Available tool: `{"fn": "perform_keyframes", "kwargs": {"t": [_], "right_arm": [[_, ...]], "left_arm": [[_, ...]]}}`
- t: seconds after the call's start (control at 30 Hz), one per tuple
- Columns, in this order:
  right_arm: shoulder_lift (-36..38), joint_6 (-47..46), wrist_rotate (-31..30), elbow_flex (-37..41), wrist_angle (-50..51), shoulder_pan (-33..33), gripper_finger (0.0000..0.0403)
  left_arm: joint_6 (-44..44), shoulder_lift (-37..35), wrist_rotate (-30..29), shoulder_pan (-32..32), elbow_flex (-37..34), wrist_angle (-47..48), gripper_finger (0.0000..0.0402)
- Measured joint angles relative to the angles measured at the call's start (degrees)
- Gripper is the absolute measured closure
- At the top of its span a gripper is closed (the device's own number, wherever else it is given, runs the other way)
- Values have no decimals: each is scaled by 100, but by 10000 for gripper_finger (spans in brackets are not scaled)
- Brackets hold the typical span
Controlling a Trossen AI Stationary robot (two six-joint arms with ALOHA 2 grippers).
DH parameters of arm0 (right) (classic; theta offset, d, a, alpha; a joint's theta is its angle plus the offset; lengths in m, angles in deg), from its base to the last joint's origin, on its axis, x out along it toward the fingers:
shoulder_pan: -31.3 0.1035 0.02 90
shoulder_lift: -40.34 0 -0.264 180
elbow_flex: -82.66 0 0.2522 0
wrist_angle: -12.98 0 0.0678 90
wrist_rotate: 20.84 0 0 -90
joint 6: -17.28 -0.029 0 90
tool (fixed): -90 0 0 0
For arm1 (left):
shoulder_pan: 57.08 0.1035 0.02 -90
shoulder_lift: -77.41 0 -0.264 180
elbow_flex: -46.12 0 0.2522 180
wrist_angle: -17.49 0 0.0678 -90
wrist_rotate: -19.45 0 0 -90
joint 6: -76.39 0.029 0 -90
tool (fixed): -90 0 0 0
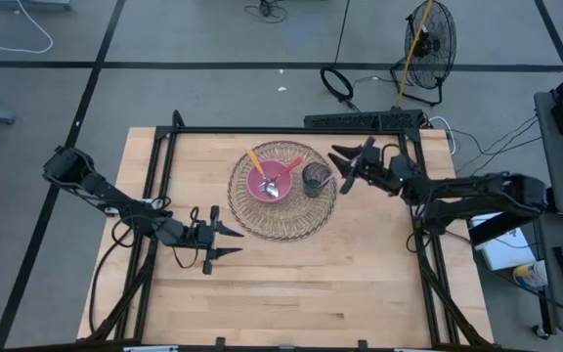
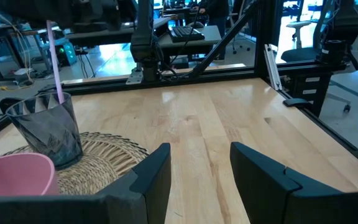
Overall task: Pick & Place Utensil
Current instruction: Put the pink straw into the blue cup on the woven mat, then return to Home Position
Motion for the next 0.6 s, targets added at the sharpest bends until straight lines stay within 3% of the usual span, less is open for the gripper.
{"fn": "perform_keyframes", "kwargs": {"t": [0.4, 0.6], "right_arm": [[926, 474, 2, -47, 112, -3, 252], [1412, 701, 6, -469, 857, -3, 241]], "left_arm": [[22, 0, -2, 0, 0, 0, 231], [1, -1, -4, 0, 0, -4, 231]]}}
